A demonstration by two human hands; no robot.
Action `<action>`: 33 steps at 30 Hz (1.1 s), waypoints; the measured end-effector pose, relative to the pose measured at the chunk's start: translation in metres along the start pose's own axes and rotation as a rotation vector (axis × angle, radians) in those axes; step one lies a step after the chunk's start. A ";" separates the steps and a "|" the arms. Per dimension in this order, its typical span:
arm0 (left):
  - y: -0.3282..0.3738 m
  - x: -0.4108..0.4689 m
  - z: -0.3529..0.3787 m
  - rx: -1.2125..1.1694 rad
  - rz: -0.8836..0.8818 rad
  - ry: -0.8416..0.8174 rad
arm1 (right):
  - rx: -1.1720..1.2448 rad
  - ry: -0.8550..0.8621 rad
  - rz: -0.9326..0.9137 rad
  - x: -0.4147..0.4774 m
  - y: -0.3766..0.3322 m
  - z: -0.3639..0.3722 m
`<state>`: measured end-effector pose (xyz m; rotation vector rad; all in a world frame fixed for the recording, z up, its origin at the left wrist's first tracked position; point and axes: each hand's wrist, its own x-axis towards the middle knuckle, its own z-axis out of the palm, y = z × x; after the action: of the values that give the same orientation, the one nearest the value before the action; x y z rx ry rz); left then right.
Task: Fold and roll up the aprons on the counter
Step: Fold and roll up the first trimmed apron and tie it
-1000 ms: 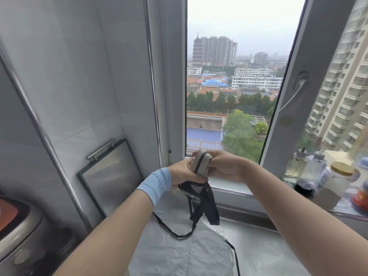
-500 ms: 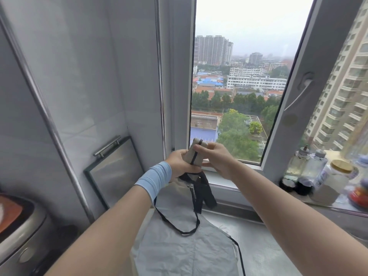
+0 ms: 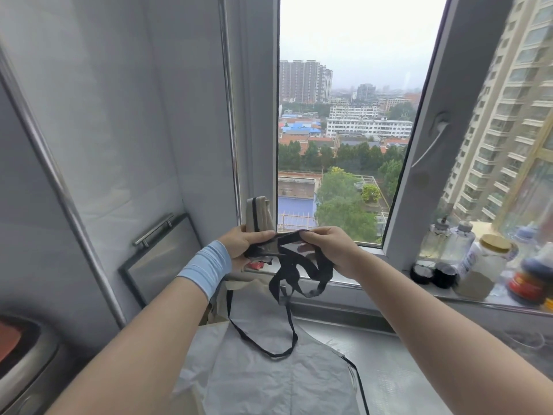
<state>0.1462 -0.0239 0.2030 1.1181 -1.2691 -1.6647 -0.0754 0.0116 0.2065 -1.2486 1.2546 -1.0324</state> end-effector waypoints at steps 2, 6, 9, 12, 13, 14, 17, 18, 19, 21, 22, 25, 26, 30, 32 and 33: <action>0.000 0.000 0.001 0.033 0.000 0.030 | 0.088 0.025 0.035 0.000 -0.002 -0.006; 0.000 0.002 0.006 0.026 0.001 0.093 | 0.095 0.074 0.004 -0.001 -0.002 -0.009; 0.001 0.002 0.002 -0.079 -0.018 0.165 | 0.595 0.048 0.012 -0.003 -0.002 -0.015; 0.006 -0.006 -0.001 -0.184 -0.049 0.138 | 0.854 -0.059 0.008 -0.006 0.007 -0.030; 0.007 -0.008 -0.001 -0.224 -0.038 0.108 | 0.781 -0.098 0.038 -0.006 0.012 -0.033; 0.008 -0.009 -0.001 -0.261 -0.015 0.081 | 0.675 -0.115 0.073 -0.006 0.017 -0.033; 0.012 -0.013 0.003 -0.271 0.055 -0.025 | 0.378 -0.075 0.220 0.003 0.033 -0.034; 0.013 -0.016 0.009 -0.227 0.060 -0.080 | 0.285 -0.063 0.275 0.007 0.037 -0.033; 0.015 -0.019 0.015 -0.166 0.063 -0.133 | 0.197 -0.063 0.322 0.010 0.038 -0.031; 0.018 -0.021 0.029 -0.035 0.078 -0.230 | 0.053 -0.067 0.365 0.015 0.038 -0.030; 0.019 -0.021 0.035 0.040 0.094 -0.255 | -0.002 -0.075 0.370 0.016 0.036 -0.030; 0.020 -0.022 0.050 0.371 0.032 -0.399 | -0.146 -0.128 0.358 0.025 0.025 -0.033; 0.018 -0.023 0.055 0.527 -0.021 -0.455 | -0.156 -0.142 0.344 0.028 0.020 -0.033; -0.003 -0.017 0.072 1.043 -0.155 -0.364 | -0.219 -0.230 0.242 0.025 -0.007 -0.023; -0.018 -0.011 0.069 1.033 -0.178 -0.286 | -0.376 -0.219 0.145 0.018 -0.015 -0.014; -0.025 -0.009 0.067 1.017 -0.197 -0.273 | -0.450 -0.200 0.096 0.015 -0.014 -0.011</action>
<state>0.0843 0.0109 0.1894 1.6472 -2.3761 -1.3035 -0.0842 -0.0056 0.2201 -1.5702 1.4180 -0.5530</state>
